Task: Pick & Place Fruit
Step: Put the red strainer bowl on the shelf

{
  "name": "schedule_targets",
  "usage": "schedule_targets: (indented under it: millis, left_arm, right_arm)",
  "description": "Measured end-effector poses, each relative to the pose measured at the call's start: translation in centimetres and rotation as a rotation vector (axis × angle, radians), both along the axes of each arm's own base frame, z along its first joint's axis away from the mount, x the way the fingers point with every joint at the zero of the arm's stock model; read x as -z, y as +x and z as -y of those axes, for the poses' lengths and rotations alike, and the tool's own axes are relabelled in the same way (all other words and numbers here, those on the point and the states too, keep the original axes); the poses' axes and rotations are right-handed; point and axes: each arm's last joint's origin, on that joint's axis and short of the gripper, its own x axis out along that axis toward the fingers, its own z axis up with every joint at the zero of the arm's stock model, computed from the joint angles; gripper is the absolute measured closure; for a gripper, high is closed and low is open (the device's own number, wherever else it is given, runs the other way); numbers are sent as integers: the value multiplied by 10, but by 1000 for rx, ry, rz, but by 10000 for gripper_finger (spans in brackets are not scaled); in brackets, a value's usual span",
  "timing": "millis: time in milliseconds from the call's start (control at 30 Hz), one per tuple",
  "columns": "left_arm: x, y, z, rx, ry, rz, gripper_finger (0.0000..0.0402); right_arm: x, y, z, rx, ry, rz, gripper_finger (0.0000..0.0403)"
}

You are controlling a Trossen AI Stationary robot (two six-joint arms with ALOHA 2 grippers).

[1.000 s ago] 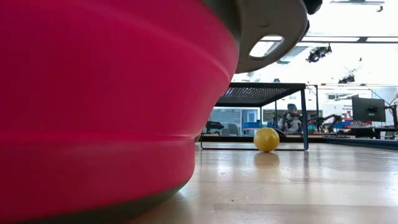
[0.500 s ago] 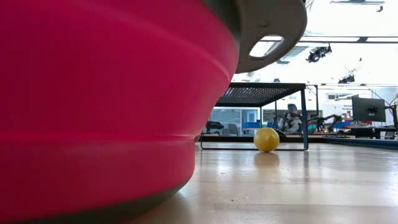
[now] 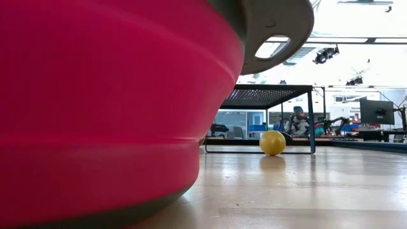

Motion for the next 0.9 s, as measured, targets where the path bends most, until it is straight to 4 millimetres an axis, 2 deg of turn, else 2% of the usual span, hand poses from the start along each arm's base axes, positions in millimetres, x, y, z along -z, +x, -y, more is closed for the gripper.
schedule_targets:
  millis: [133,333,600,900]
  left_arm:
    - [-13,11,1,0,10,-45,402]
    - [-16,31,7,65,-11,-154,402]
    - [-16,55,35,203,22,-275,402]
    - [-52,63,53,260,-48,-245,402]
  right_arm:
    - [-1,1,0,0,5,14,401]
    - [-1,1,0,18,46,23,401]
    - [-1,1,0,55,129,39,401]
    - [-1,0,-1,59,148,39,401]
